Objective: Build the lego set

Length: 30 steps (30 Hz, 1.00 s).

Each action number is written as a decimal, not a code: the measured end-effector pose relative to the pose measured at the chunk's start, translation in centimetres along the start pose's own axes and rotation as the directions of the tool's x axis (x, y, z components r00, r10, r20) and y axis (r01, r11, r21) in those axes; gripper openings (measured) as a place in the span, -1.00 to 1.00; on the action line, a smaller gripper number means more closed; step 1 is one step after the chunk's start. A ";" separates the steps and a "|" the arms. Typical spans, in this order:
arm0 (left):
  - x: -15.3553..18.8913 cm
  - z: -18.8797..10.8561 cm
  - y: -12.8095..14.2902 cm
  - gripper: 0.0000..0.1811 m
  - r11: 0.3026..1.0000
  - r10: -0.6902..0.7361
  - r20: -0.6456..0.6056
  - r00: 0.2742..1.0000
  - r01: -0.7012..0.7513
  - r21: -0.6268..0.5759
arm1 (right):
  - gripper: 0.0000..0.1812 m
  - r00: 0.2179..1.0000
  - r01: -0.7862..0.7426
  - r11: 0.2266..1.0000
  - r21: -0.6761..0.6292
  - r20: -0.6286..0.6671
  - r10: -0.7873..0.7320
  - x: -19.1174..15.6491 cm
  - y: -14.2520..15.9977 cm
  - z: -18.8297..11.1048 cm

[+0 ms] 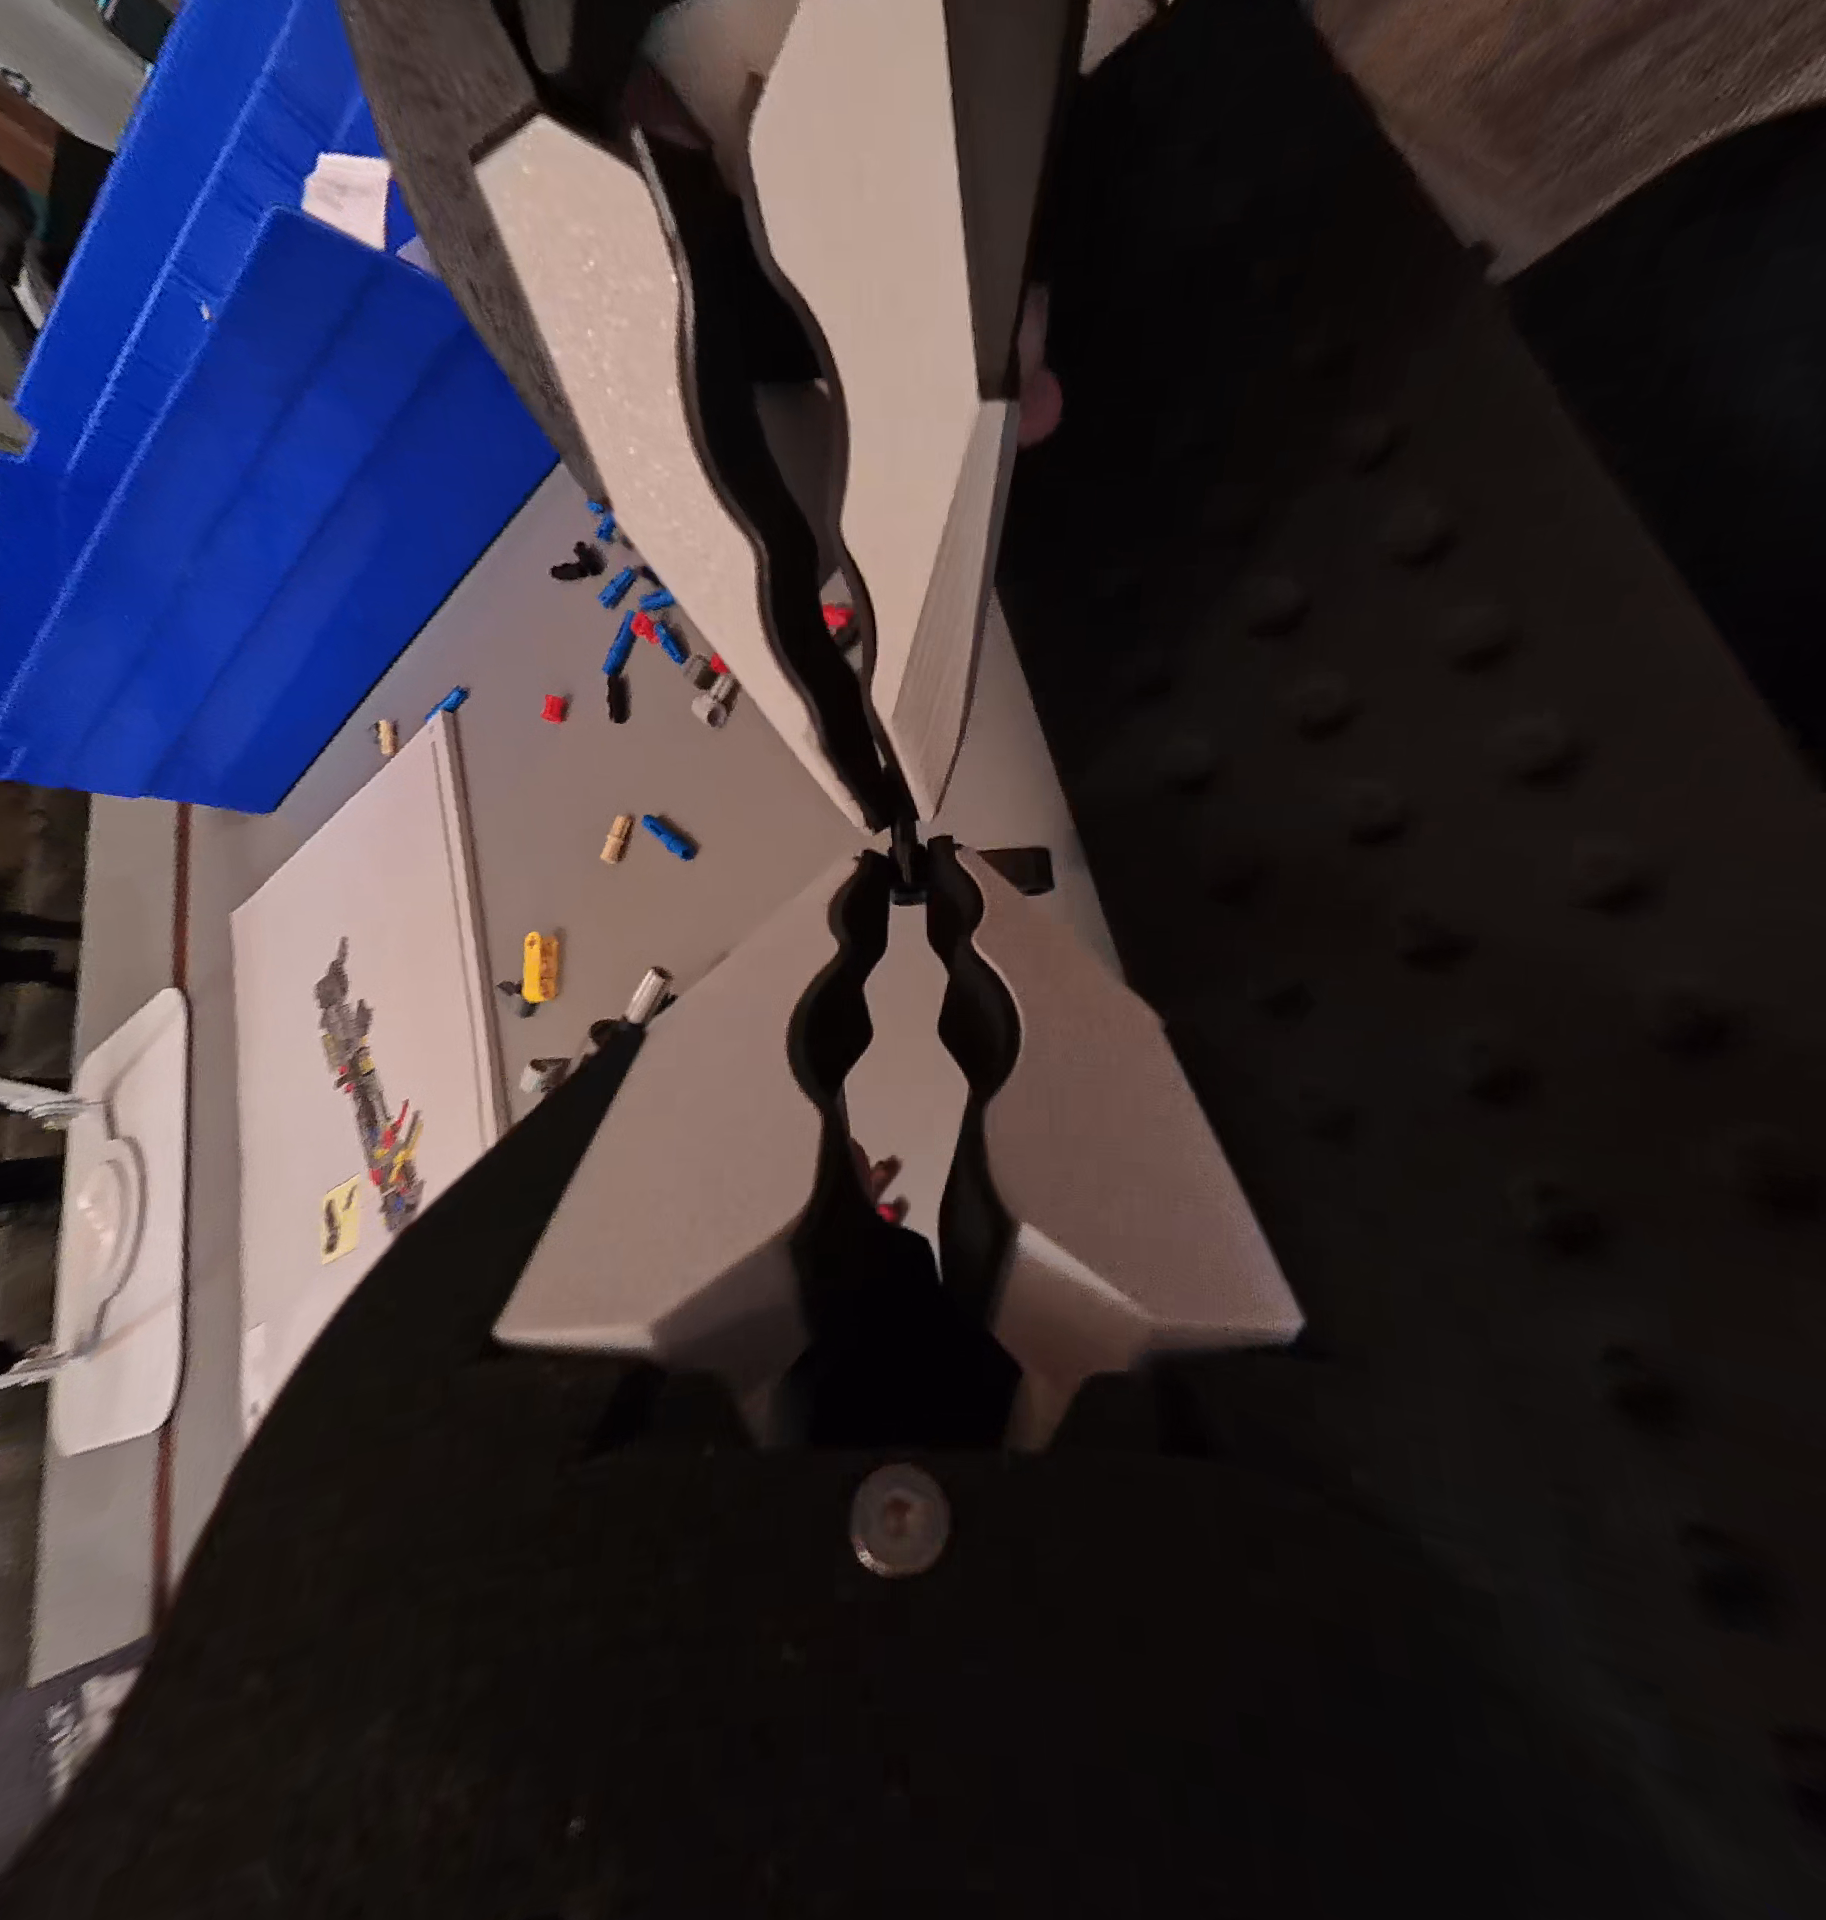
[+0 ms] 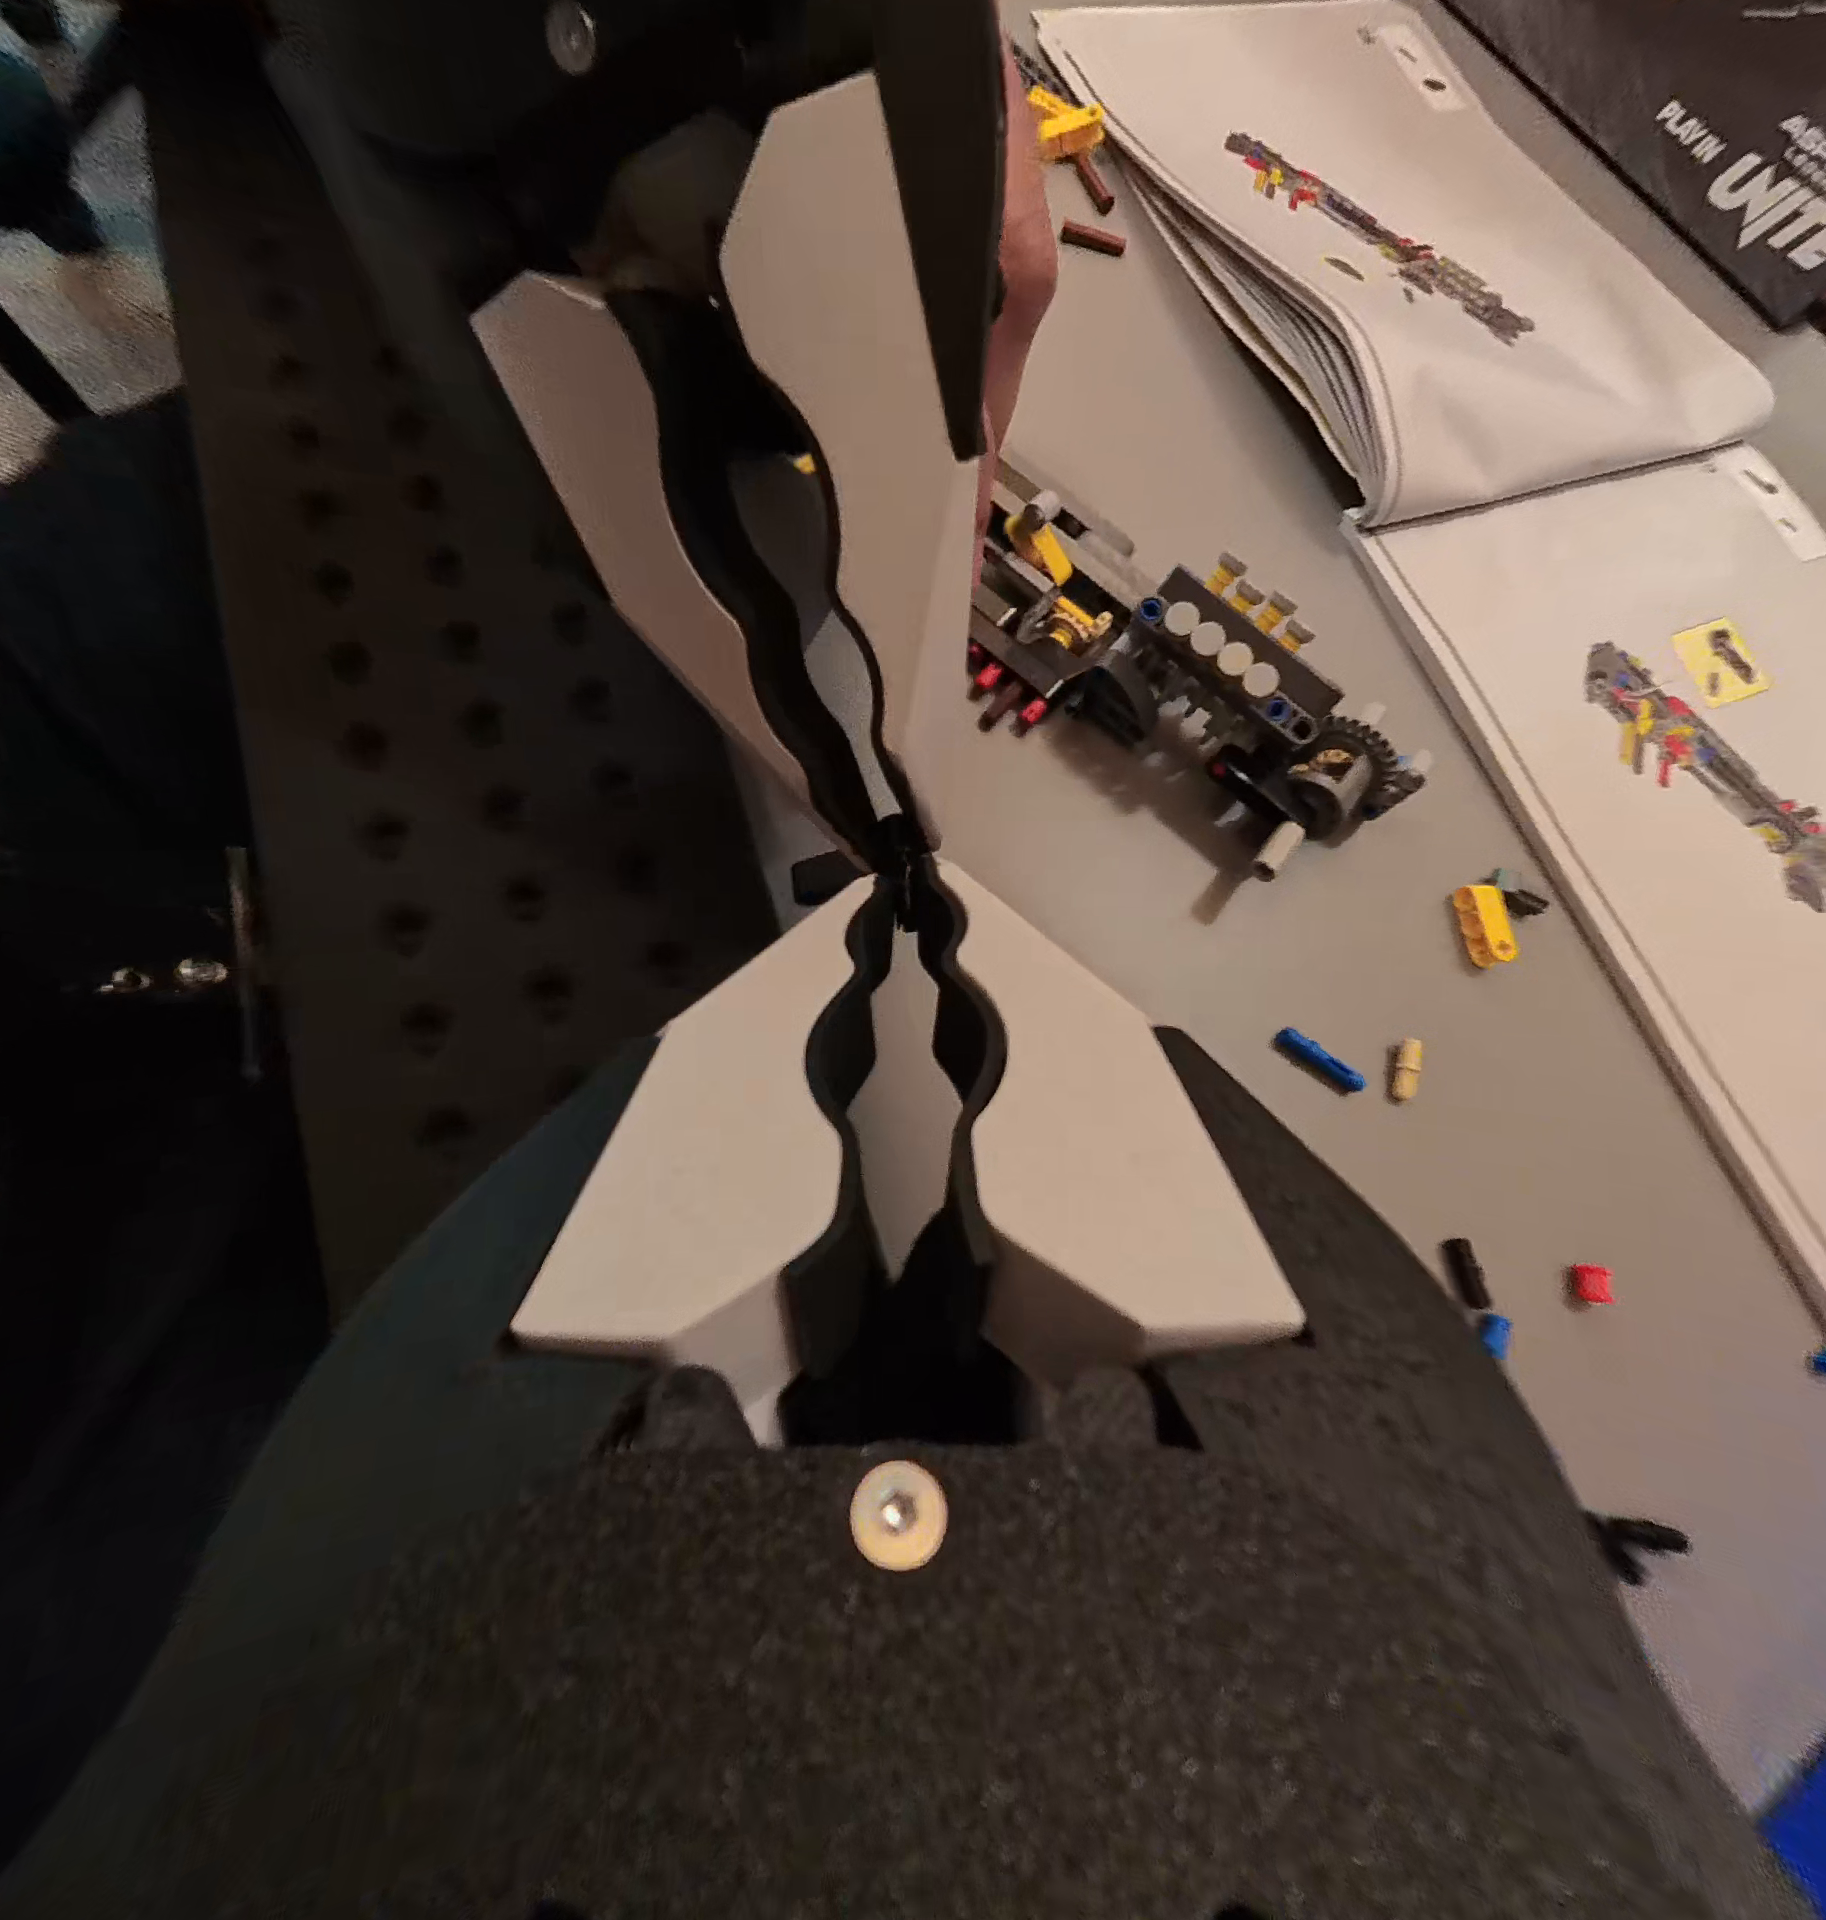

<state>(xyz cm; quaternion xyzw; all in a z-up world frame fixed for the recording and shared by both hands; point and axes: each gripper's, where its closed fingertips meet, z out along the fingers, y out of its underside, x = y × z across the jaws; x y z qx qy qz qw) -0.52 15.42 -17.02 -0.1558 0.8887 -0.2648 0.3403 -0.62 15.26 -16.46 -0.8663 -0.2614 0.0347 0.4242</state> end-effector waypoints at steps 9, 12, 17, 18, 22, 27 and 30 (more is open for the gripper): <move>0.0 0.3 0.7 -0.93 1.000 0.007 0.007 1.000 -0.007 -0.019 | -0.96 0.990 0.086 0.996 -0.038 -0.109 -0.090 0.4 0.4 0.8; -0.1 0.2 0.2 -0.93 0.998 -0.051 -0.022 0.998 0.052 0.034 | -0.96 0.996 0.046 0.998 0.045 -0.080 -0.042 0.3 0.0 0.3; 0.1 0.8 0.7 -0.93 1.000 -0.026 -0.004 1.000 0.026 0.001 | -0.97 0.994 0.057 0.998 0.010 -0.090 -0.056 0.3 0.4 0.8; 0.0 0.7 0.6 -0.93 1.000 -0.017 -0.002 1.000 0.018 0.007 | -0.97 0.996 0.048 0.999 0.023 -0.081 -0.046 0.3 0.3 0.7; 0.3 0.8 0.3 -0.93 0.999 -0.010 -0.018 1.000 0.011 0.043 | -1.00 0.999 0.022 0.997 0.074 -0.030 -0.020 -0.2 0.0 0.7; -0.4 0.2 -0.3 -0.93 0.987 -0.091 -0.038 0.995 0.095 0.132 | -1.00 0.997 -0.079 0.977 0.198 0.034 0.074 0.2 -0.7 -0.1; -0.8 0.2 0.2 -0.93 0.984 -0.119 -0.037 0.992 0.123 0.128 | -1.00 0.989 -0.146 0.964 0.223 0.058 0.137 1.0 -0.6 -0.5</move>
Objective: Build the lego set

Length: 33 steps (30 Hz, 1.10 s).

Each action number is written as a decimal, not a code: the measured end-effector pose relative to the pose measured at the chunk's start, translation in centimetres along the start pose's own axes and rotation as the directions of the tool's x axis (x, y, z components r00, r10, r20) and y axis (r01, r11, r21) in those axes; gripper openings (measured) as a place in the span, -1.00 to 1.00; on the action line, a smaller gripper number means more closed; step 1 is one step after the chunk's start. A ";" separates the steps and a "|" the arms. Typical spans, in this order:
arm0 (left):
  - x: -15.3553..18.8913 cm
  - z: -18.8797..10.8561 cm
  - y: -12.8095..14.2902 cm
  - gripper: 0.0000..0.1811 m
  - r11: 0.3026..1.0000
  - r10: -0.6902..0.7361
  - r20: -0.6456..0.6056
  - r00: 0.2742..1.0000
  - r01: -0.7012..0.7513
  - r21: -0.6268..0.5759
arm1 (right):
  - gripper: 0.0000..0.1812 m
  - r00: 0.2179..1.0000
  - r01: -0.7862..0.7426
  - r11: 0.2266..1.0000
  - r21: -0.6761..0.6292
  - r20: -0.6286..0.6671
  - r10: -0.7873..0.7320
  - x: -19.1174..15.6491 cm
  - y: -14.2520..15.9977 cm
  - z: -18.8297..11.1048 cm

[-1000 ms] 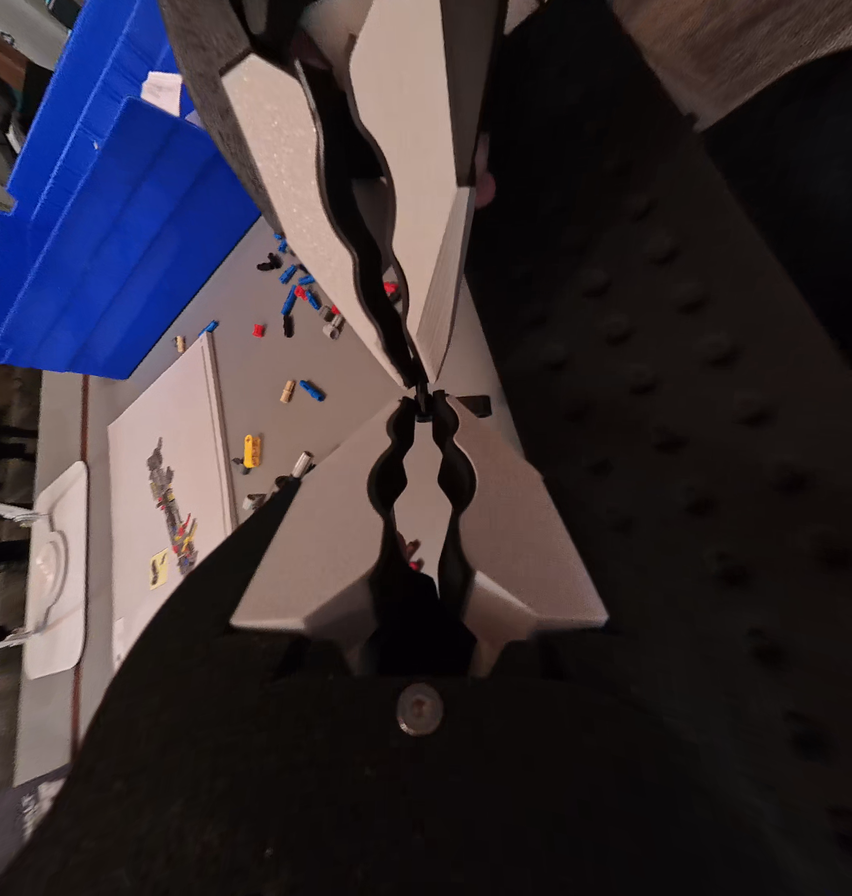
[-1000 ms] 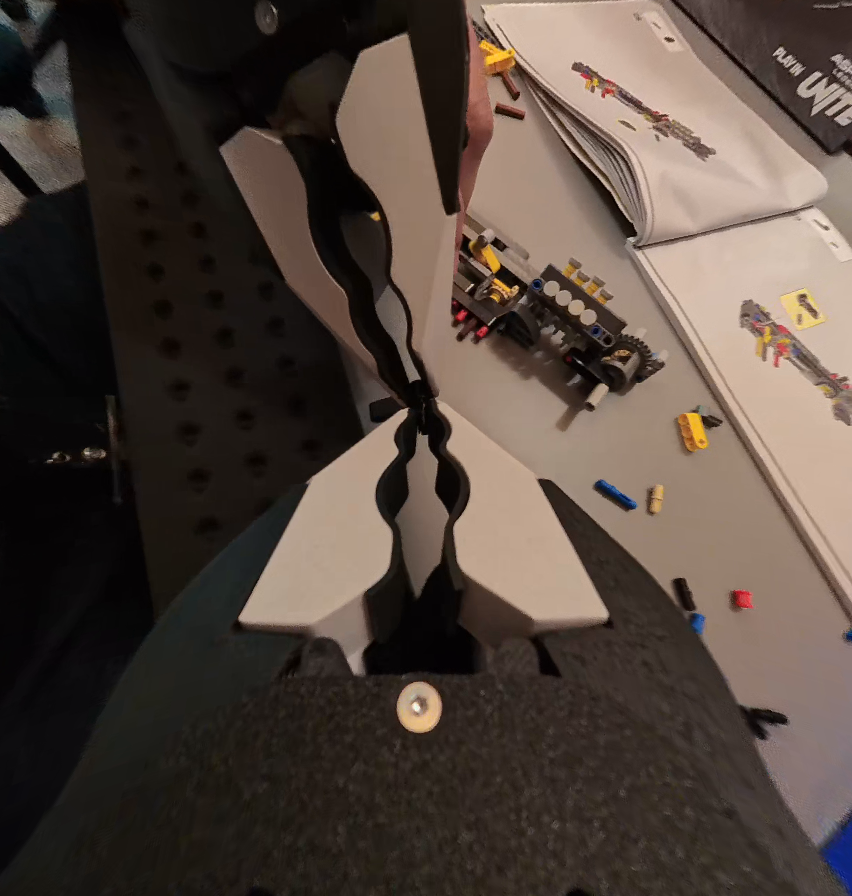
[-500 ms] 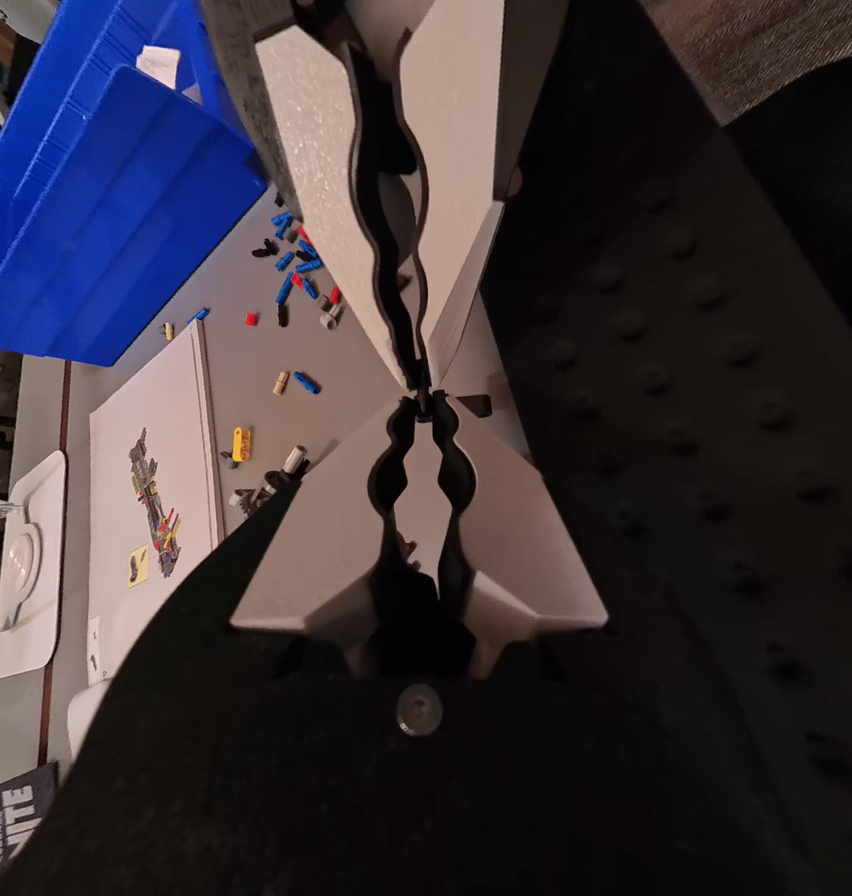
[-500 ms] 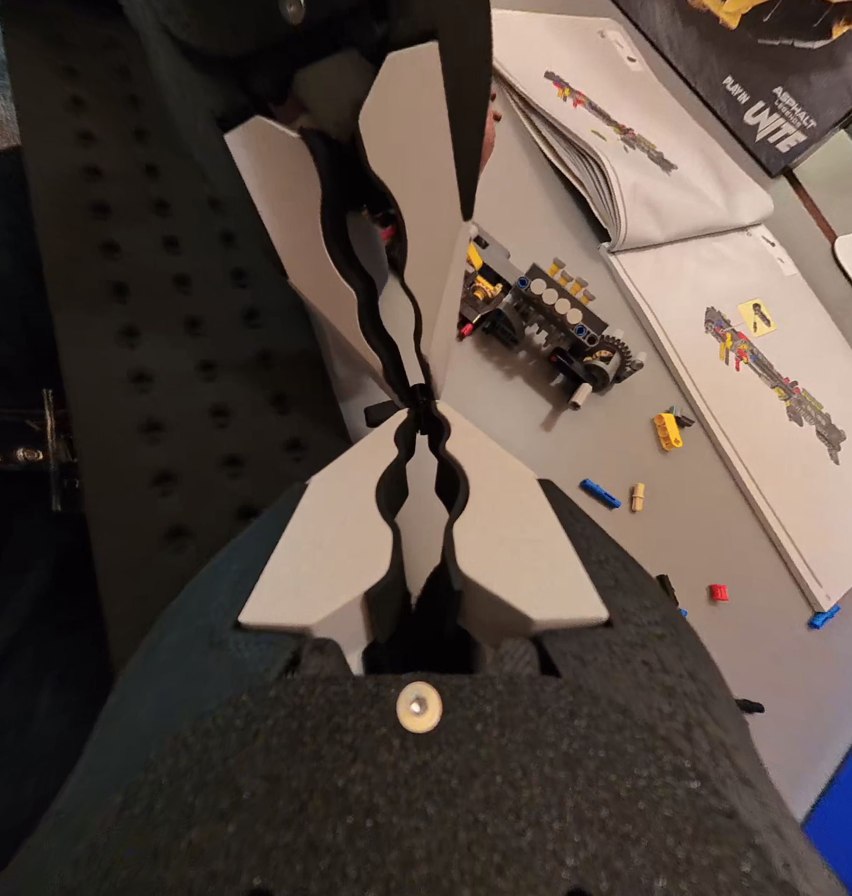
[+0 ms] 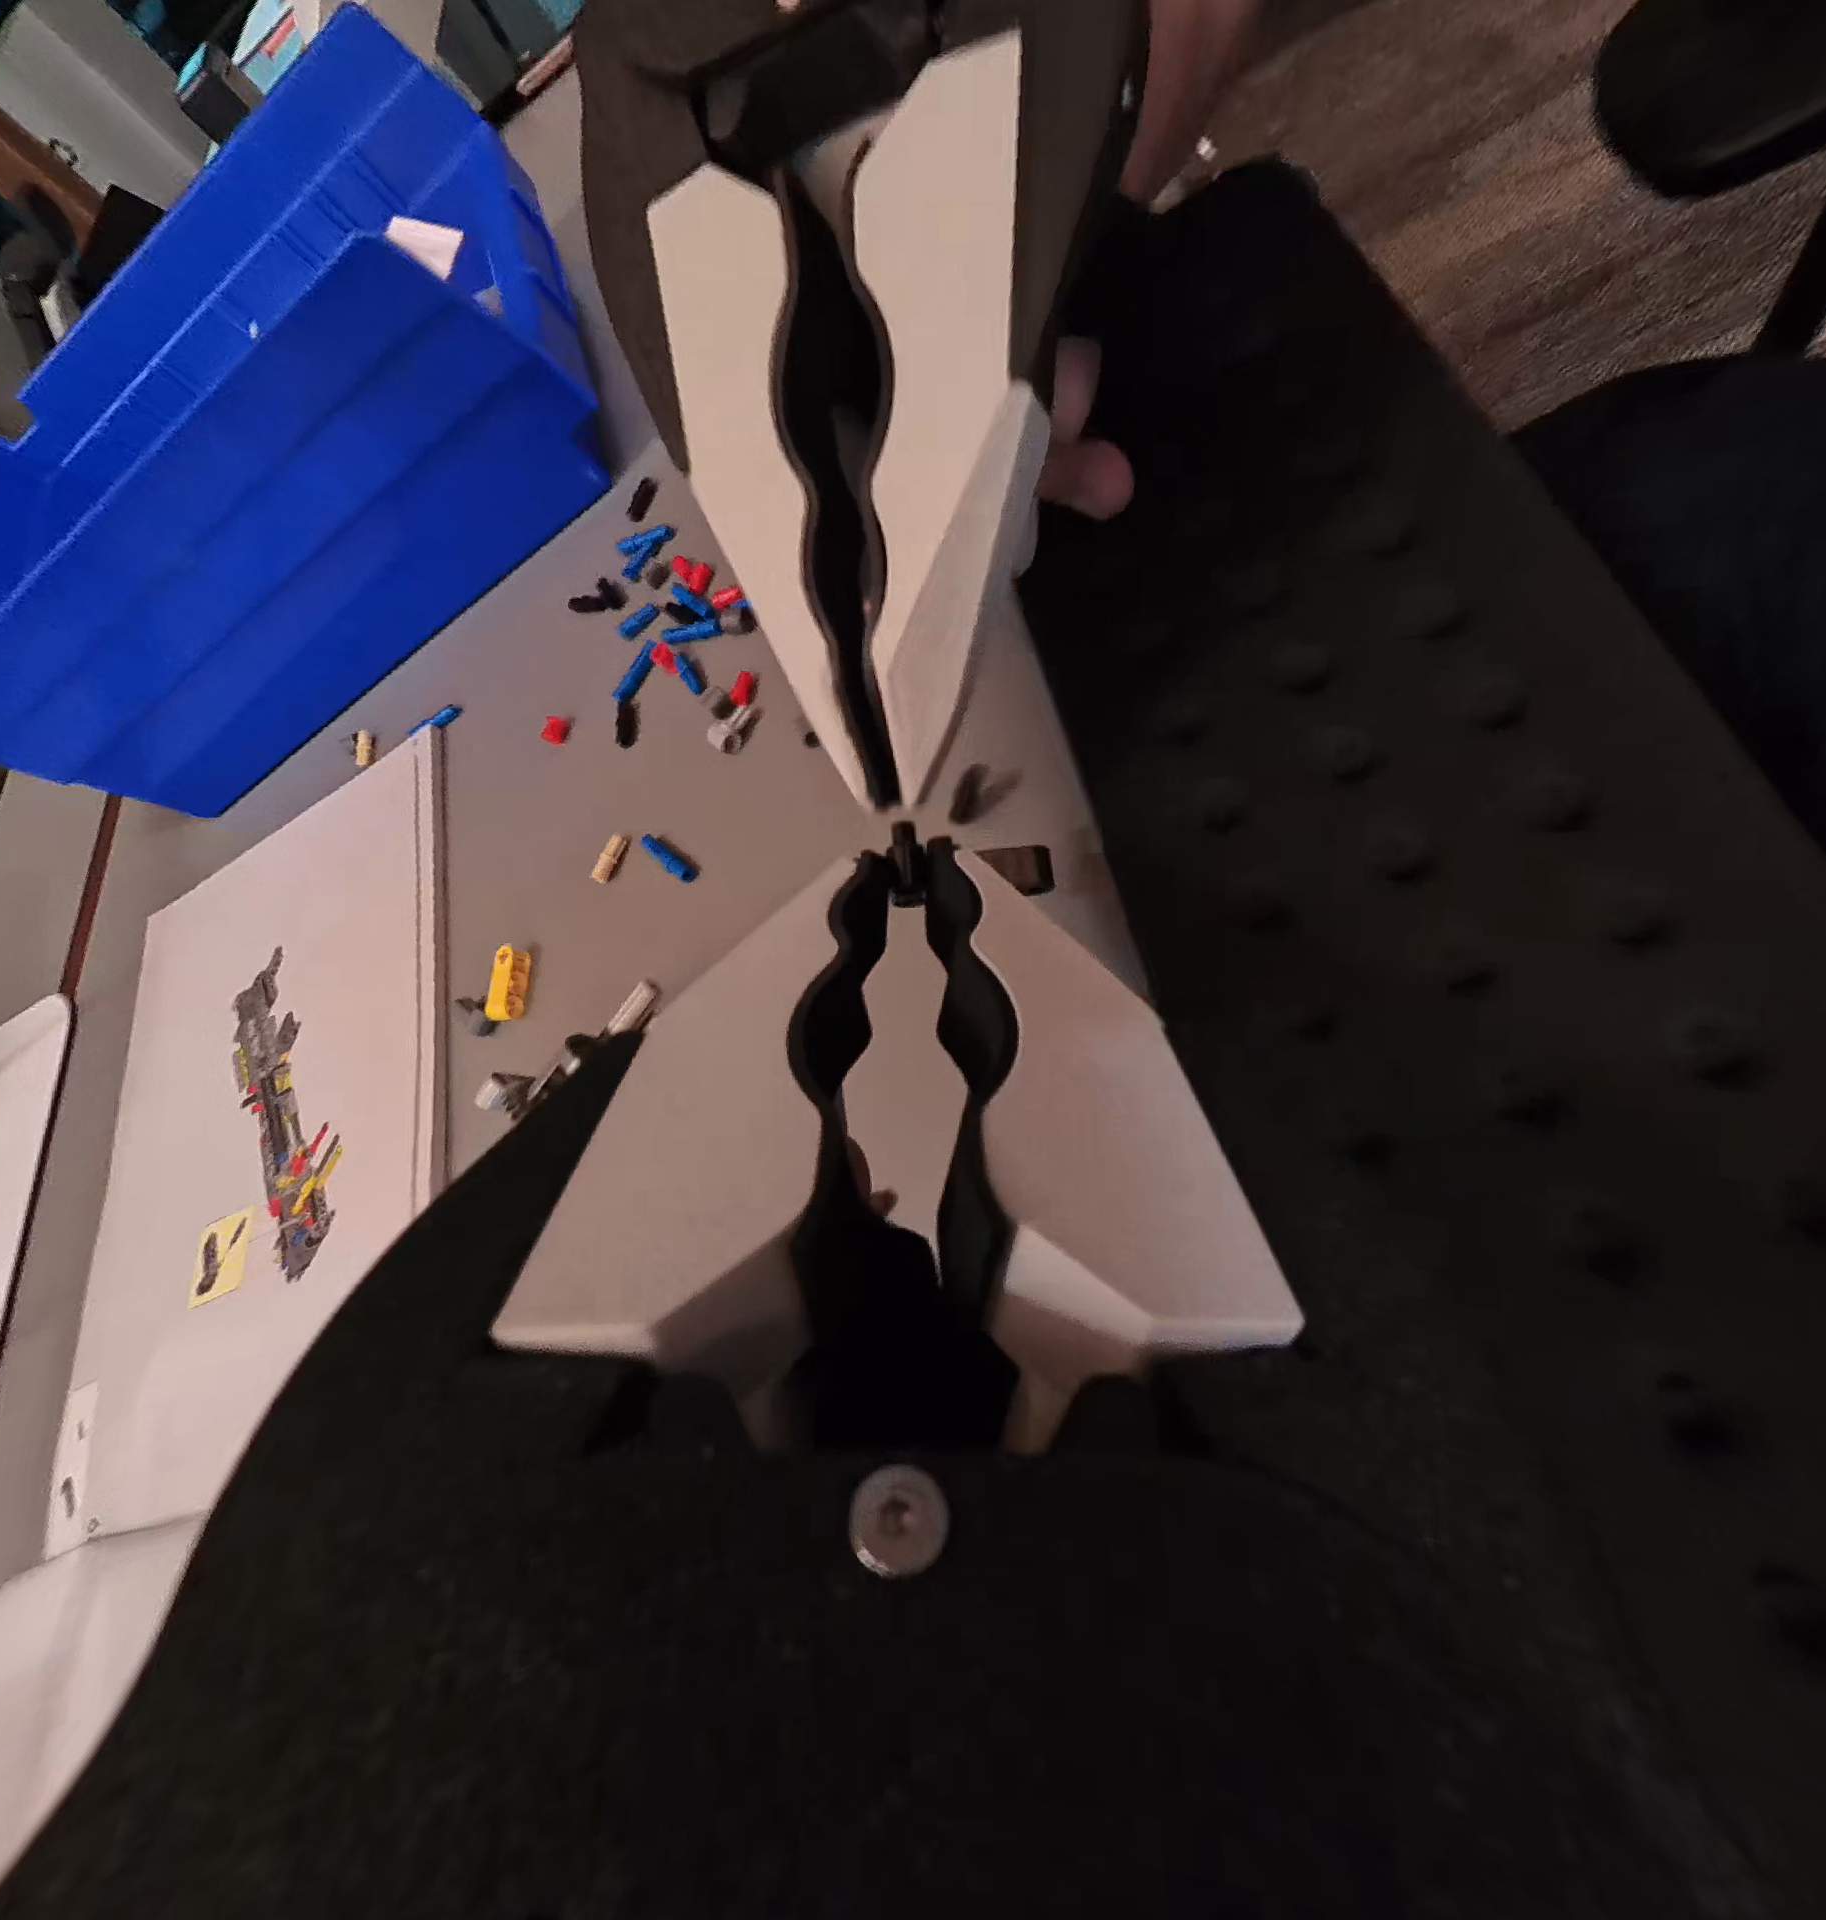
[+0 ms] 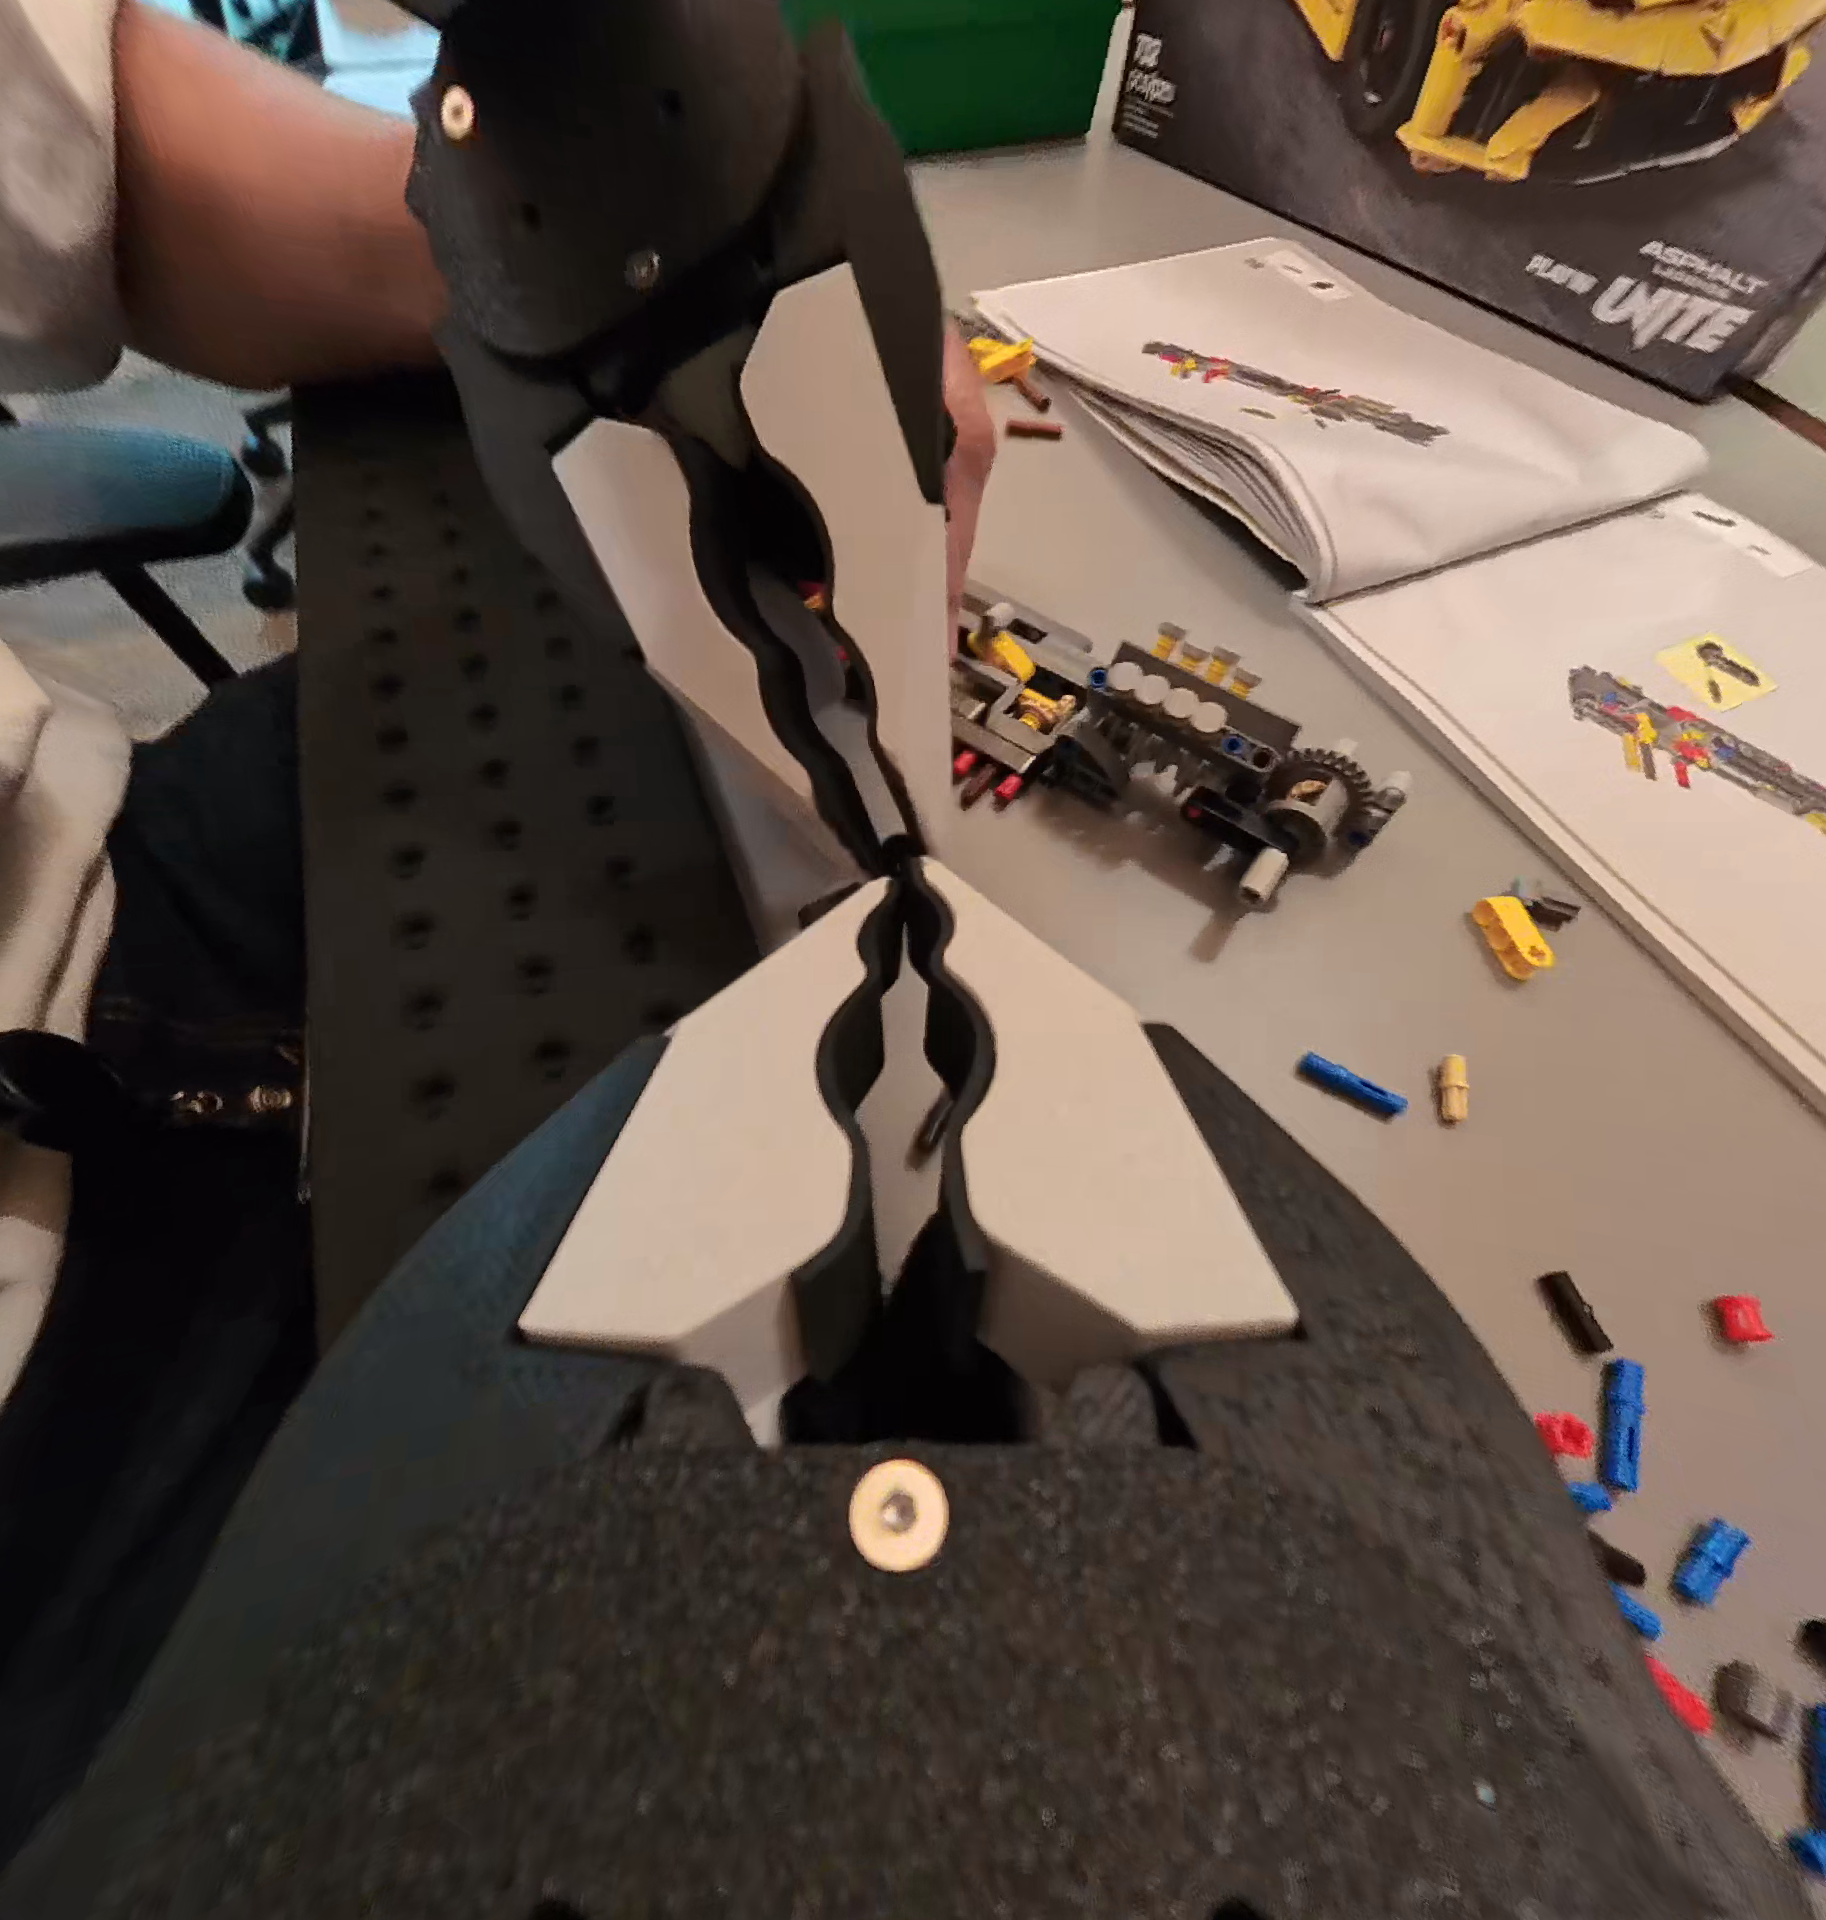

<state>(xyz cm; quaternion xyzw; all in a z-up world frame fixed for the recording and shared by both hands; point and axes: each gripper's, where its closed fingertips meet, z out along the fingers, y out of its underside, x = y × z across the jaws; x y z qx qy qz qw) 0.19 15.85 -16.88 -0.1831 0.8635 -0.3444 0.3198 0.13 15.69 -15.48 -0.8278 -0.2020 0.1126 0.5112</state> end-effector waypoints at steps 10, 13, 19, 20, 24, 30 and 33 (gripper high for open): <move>-0.5 0.1 1.2 -0.93 0.992 -0.116 -0.020 0.993 0.115 -0.041 | -0.79 0.988 -0.154 0.941 -0.300 -0.036 0.151 0.5 5.0 -2.0; 0.0 0.3 1.1 -0.92 0.992 -0.118 -0.039 0.992 0.116 -0.039 | -0.79 0.988 -0.154 0.935 -0.321 -0.045 0.148 0.9 5.3 -1.3; 0.6 0.5 1.9 -0.93 0.991 -0.106 -0.059 0.993 0.100 -0.092 | -0.80 0.988 -0.149 0.911 -0.386 -0.024 0.152 0.3 5.6 0.3; 0.7 0.6 2.0 -0.93 0.990 -0.109 -0.063 0.992 0.103 -0.098 | -0.80 0.986 -0.160 0.909 -0.384 -0.025 0.163 0.4 5.5 0.5; 0.6 0.7 2.6 -0.93 0.987 -0.111 -0.062 0.992 0.103 -0.120 | -0.76 0.986 -0.159 0.896 -0.414 -0.028 0.162 0.7 5.8 0.9; 0.5 0.5 2.5 -0.93 0.987 -0.120 -0.069 0.990 0.112 -0.112 | -0.86 0.990 -0.136 0.885 -0.445 -0.033 0.136 1.2 5.8 -0.7; 0.4 0.3 2.3 -0.93 0.988 -0.124 -0.069 0.990 0.117 -0.100 | -0.83 0.982 -0.148 0.866 -0.477 0.031 0.185 0.4 6.4 -0.2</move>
